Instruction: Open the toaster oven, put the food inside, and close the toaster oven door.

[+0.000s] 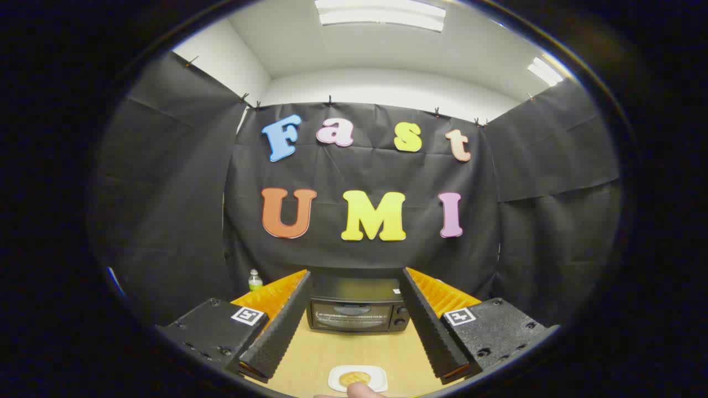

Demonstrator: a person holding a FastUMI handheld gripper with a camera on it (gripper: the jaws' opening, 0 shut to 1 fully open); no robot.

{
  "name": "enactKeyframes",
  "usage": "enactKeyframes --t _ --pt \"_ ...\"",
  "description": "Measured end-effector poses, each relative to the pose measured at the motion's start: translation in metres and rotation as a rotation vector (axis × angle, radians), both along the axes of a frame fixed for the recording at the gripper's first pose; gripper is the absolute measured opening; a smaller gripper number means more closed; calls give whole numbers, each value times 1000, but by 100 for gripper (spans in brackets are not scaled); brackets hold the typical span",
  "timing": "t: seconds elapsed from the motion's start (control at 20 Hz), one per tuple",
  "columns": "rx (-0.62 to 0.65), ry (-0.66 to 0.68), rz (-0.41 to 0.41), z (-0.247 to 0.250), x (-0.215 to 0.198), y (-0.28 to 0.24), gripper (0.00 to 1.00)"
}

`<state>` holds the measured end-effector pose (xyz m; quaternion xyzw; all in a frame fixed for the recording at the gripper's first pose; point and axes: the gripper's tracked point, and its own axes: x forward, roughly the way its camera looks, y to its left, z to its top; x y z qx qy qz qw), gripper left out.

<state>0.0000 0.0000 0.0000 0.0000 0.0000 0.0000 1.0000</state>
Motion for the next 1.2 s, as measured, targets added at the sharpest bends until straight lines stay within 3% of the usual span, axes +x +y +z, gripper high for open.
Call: enactKeyframes --t 0.75,1.2 --pt "19 -13 -11 -6 11 -4 100" --pt "3 58 -13 -41 42 -6 100"
